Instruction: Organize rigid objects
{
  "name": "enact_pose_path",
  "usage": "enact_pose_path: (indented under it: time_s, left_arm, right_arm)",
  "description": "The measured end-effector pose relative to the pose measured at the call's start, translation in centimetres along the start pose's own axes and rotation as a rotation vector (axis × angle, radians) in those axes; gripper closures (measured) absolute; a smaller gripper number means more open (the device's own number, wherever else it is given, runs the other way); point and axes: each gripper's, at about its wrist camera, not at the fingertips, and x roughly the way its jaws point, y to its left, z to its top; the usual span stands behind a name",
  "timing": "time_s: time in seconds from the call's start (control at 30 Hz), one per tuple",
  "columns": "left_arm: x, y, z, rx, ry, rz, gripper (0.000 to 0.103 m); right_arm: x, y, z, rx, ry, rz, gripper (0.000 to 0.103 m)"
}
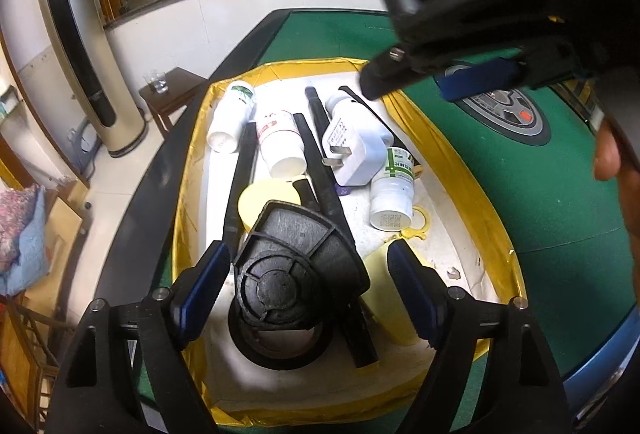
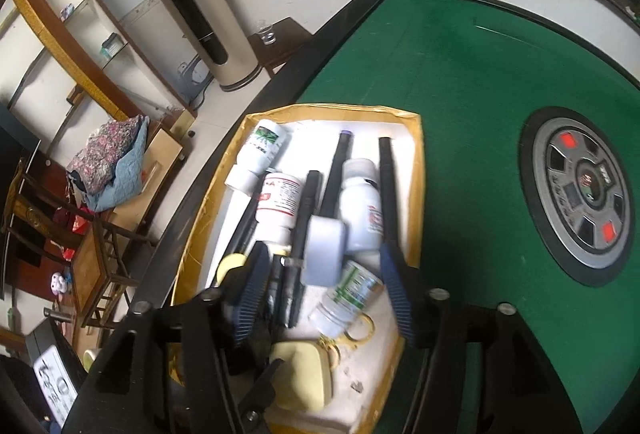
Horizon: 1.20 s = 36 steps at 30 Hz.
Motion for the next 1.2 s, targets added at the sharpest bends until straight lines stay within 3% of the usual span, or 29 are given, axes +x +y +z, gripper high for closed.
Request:
enact_pose_path:
  time_s: [0.1,0.3,0.43,0.57,0.7,0.8,0.97,1.07,1.2]
  left_arm:
    - [-0.1,-0.1,0.0,-0.012,-0.007,0.018,0.022]
    - [-1.0,-0.6,0.2,-0.041,-0.051,0.079,0.022]
    - [-1.9,-1.4,0.8,-0.033,-0.069,0.102,0.022]
    - [-2.8,-2.3,1.8,-0.023,-0.041,0.211,0.022]
    - [-4.1,-2.3,2.4,-0.077,-0.006,0.254,0.022]
    - [-6.6,-2.6,2.1,-0.121,-0.055,0.299,0.022]
    - [-10.1,-4.0,1.6,-0.051,-0.028,0.381,0.022]
    - [-12.2,-4.7,1.2,-0.013,-0.052,0.458,0.022]
    - [-14.0,-4.3,0.8,-0.086,-0.045,0.360,0.022]
  right_arm:
    - [-0.6,-0.5,-0.6,0.013,-0.004,-0.012,0.037]
    - [-2.2,-2.1,-2.3,0.036,-0.022,-0.070,0.017]
    - [-3.8,-3.7,-3.5,0.055,-0.064,-0.093,0.012]
    - [-5.6,-4.7,-4.5,0.036,-0.114,-0.109,0.002]
    - [-7.0,-5.3,-6.3,-0.019,-0.150,-0.112,0.002]
    - [-7.9,-6.1,-7.9,-0.064,-0.150,-0.103,0.002]
    - [-9.3,-7.6,-10.8,-0.134,-0.145,-0.061,0.002]
    - [-9.9,-8.3,-12.2,-0.150,-0.151,-0.025,0.002]
    - [-9.9,-9.0,-13.1,-0.154,-0.139,0.012,0.002]
